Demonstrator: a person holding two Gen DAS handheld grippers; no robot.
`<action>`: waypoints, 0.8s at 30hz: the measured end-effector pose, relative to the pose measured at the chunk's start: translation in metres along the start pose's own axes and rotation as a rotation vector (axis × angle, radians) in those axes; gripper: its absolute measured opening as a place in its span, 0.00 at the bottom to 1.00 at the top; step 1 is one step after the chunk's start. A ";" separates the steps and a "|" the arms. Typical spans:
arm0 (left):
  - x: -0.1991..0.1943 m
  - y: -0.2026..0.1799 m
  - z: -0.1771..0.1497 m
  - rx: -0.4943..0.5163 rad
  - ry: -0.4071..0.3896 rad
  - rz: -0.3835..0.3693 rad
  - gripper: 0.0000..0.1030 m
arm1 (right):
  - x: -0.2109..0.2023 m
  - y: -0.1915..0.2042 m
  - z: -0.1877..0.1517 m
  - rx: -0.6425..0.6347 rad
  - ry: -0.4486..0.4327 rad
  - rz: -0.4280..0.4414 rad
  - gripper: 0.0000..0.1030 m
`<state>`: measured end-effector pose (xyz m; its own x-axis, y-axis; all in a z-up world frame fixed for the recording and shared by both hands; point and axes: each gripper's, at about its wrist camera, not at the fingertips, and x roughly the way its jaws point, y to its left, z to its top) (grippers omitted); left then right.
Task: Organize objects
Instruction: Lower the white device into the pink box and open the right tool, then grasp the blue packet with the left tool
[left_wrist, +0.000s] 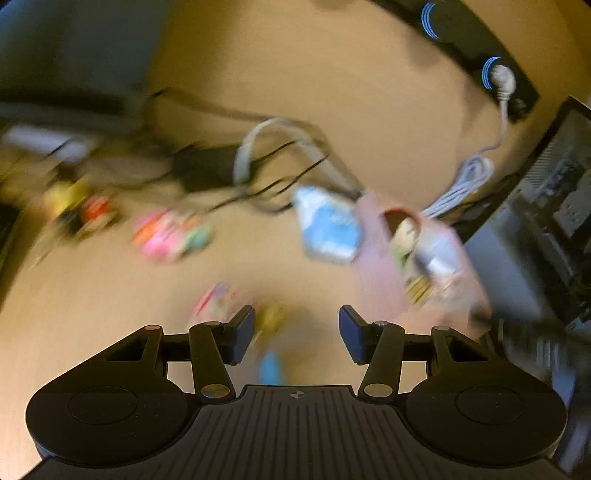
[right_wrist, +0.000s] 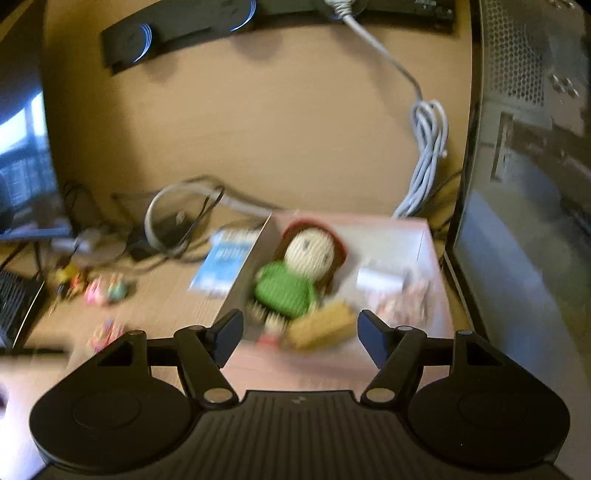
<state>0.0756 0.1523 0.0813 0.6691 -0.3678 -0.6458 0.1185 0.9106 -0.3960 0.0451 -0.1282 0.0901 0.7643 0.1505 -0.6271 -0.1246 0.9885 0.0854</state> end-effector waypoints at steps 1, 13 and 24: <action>0.016 -0.006 0.014 0.022 0.008 -0.022 0.53 | -0.005 0.000 -0.006 0.005 0.010 0.005 0.69; 0.177 -0.060 0.089 0.125 0.149 0.042 0.53 | -0.057 -0.018 -0.054 0.077 0.095 -0.061 0.72; 0.208 -0.064 0.083 0.139 0.165 0.100 0.59 | -0.064 -0.040 -0.077 0.146 0.130 -0.126 0.74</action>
<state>0.2683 0.0330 0.0270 0.5546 -0.2900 -0.7800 0.1652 0.9570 -0.2384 -0.0479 -0.1789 0.0670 0.6790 0.0326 -0.7334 0.0665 0.9922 0.1056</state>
